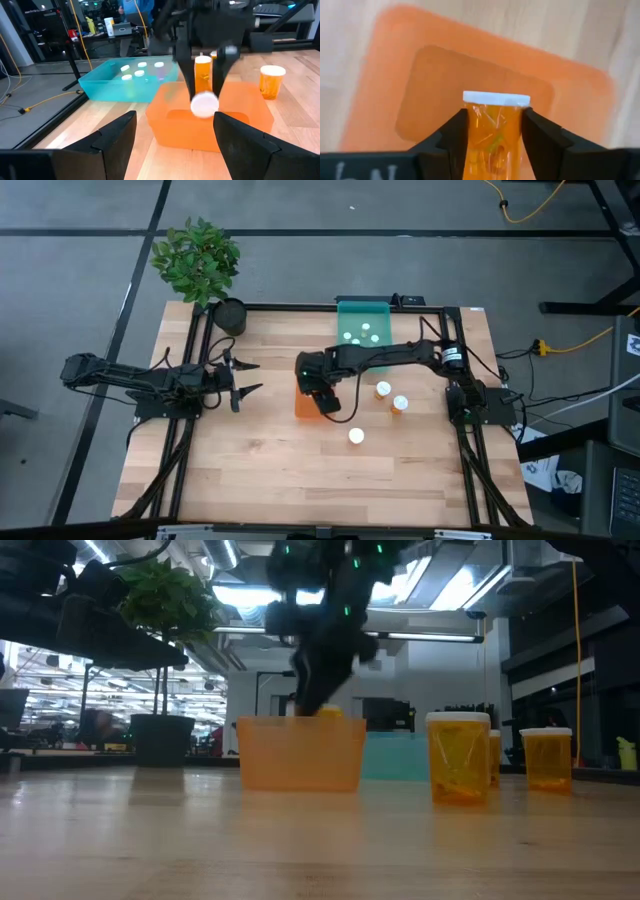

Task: Pick and place medicine bottles into bin by pill shape (circle, oval)
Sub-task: Remove the orange capsule bottle from the orange bin

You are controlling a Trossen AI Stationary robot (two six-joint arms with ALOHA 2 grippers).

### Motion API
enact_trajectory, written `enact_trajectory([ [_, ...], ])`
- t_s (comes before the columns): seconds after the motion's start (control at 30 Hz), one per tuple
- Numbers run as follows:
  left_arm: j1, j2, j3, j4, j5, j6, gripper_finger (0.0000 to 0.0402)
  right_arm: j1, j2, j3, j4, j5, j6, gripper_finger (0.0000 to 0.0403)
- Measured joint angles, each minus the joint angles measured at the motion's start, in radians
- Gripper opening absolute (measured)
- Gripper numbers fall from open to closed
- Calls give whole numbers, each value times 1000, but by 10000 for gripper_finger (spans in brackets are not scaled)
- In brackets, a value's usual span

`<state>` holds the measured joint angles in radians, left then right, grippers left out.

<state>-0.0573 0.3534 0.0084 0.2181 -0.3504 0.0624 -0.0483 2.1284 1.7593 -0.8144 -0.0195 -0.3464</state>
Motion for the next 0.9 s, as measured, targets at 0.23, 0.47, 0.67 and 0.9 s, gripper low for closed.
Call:
enact_trajectory([
  [0.23,0,0,0,0,0,0,257,25,-1,218,-243,-78,5,160],
  [0.47,0,0,0,0,0,0,257,111,-83,246,-548,-172,110,159],
  [0.67,0,0,0,0,0,0,257,252,-281,90,-538,-23,251,158],
  [0.9,0,0,0,0,0,0,257,408,-691,-390,-148,239,478,158],
])
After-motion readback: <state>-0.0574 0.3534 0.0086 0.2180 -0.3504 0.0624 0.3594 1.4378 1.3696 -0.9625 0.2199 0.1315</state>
